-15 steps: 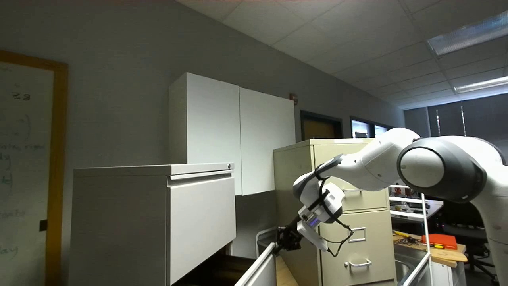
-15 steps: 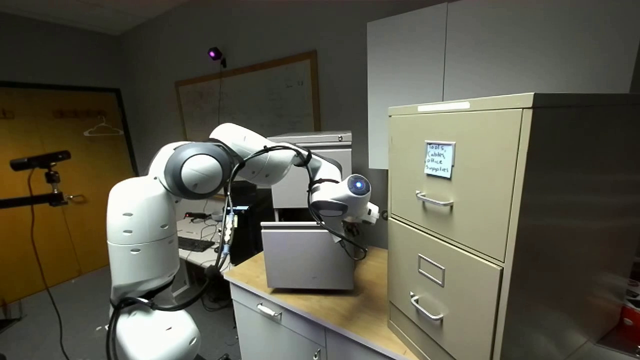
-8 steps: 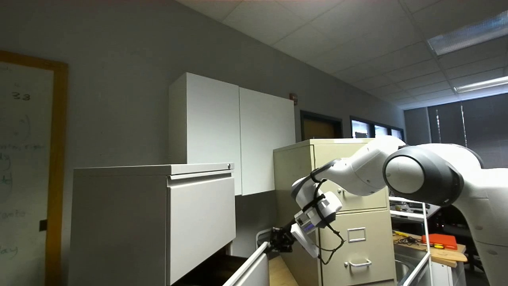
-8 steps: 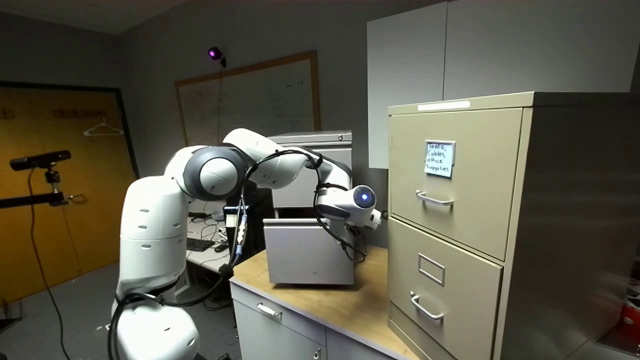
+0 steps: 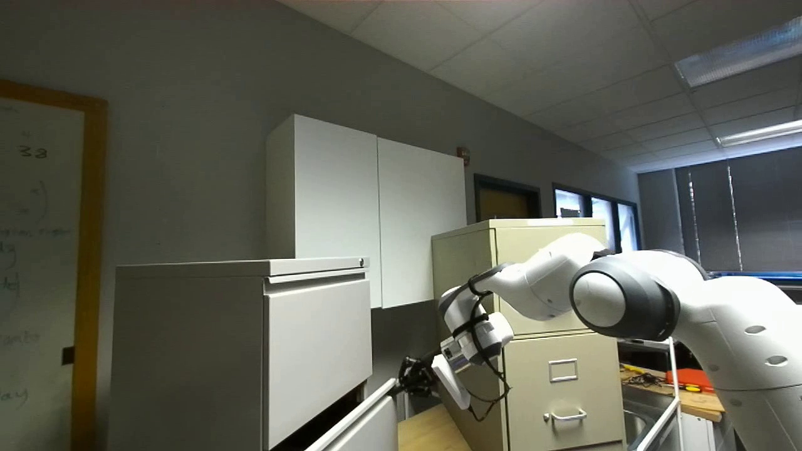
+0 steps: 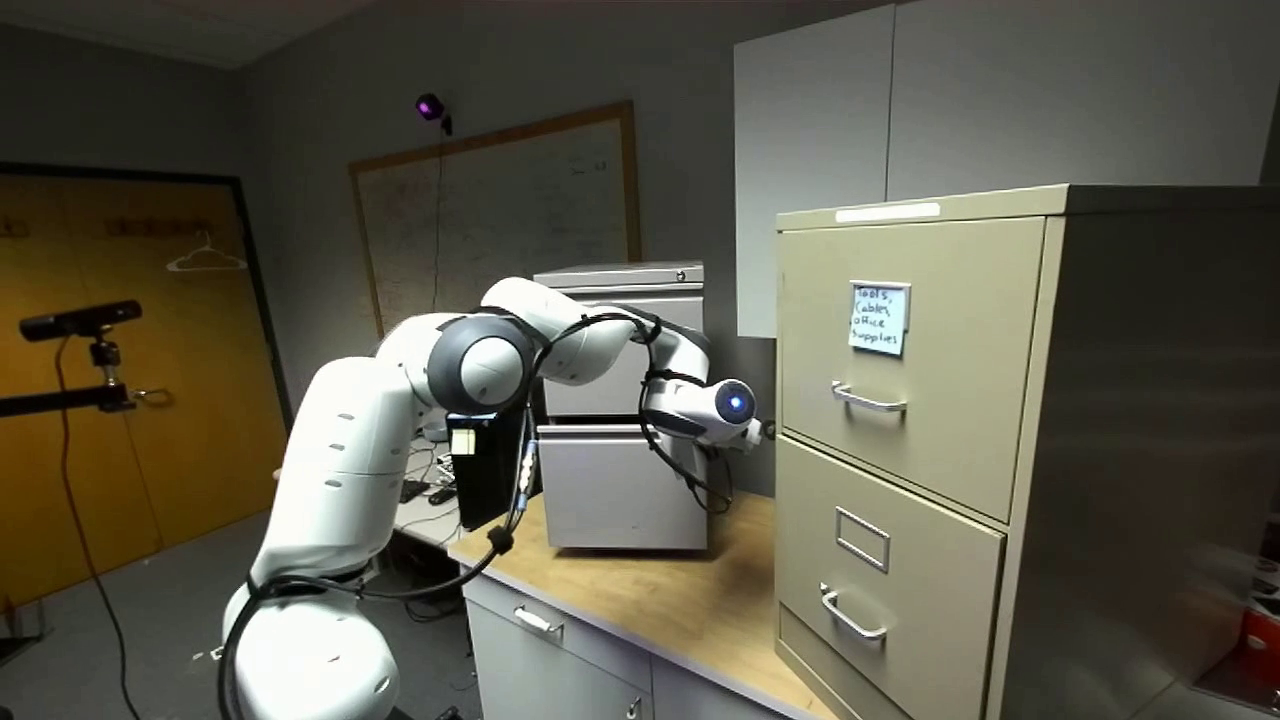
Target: Close the bottom drawer of the gray cabinet
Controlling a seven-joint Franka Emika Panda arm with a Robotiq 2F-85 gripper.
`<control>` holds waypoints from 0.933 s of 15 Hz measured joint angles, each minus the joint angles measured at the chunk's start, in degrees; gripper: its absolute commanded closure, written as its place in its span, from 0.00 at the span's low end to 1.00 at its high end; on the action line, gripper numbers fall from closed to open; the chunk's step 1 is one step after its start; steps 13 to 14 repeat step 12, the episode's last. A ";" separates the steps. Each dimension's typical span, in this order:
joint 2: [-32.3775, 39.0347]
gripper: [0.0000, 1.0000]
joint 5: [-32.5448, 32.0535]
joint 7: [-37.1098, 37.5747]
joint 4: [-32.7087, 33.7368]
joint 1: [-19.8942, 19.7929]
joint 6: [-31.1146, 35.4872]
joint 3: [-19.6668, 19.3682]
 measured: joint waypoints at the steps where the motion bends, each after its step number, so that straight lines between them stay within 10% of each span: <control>1: 1.12 1.00 0.00 0.00 1.50 0.01 -0.02 0.36; 14: 11.35 1.00 -6.68 2.90 16.95 0.78 -0.73 2.45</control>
